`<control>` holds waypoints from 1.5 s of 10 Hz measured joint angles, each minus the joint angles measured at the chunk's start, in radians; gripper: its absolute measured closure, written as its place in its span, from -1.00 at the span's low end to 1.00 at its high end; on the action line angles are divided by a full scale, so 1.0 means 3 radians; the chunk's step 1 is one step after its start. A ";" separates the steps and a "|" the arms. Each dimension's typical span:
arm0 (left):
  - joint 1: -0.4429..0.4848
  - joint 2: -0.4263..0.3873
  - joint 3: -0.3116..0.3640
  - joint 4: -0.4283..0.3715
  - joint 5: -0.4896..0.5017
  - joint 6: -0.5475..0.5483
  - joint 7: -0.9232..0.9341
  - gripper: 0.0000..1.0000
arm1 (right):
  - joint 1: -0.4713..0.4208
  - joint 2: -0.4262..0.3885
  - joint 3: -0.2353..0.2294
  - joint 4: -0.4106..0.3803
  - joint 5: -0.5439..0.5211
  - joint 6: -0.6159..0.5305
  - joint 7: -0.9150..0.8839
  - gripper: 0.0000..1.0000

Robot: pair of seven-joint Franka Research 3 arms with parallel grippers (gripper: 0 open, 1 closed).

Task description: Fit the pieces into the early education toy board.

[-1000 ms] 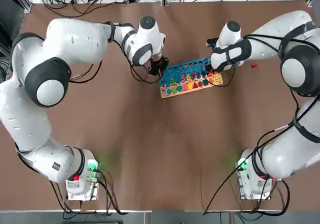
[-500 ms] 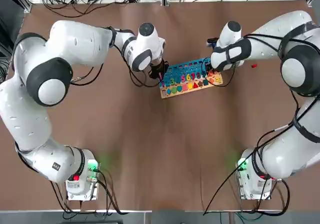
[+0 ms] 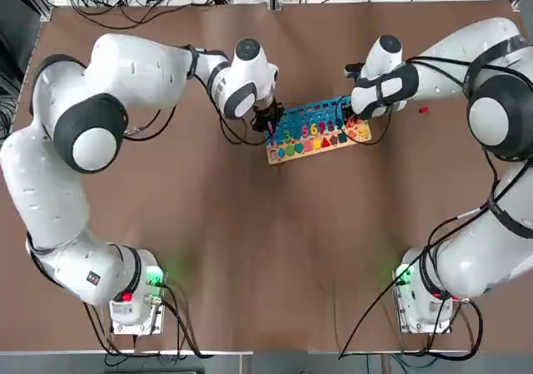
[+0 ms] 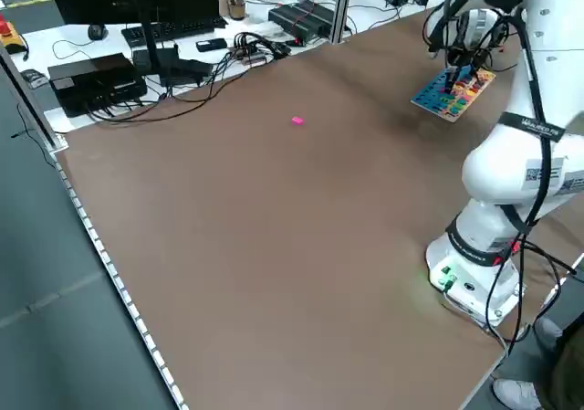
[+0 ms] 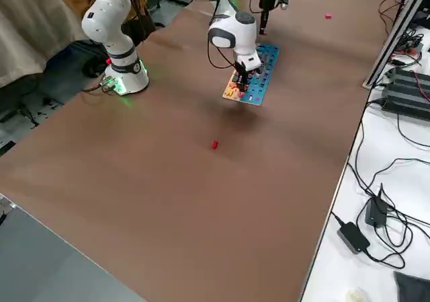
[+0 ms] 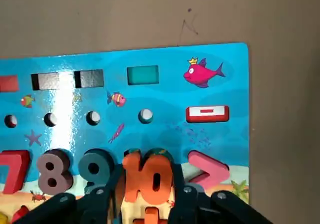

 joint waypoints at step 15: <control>-0.0067 0.0297 0.0081 0.0231 0.0289 -0.0147 -0.0001 0.74 | -0.0718 -0.0869 -0.0203 0.0147 0.0016 -0.1162 -0.0476 -0.99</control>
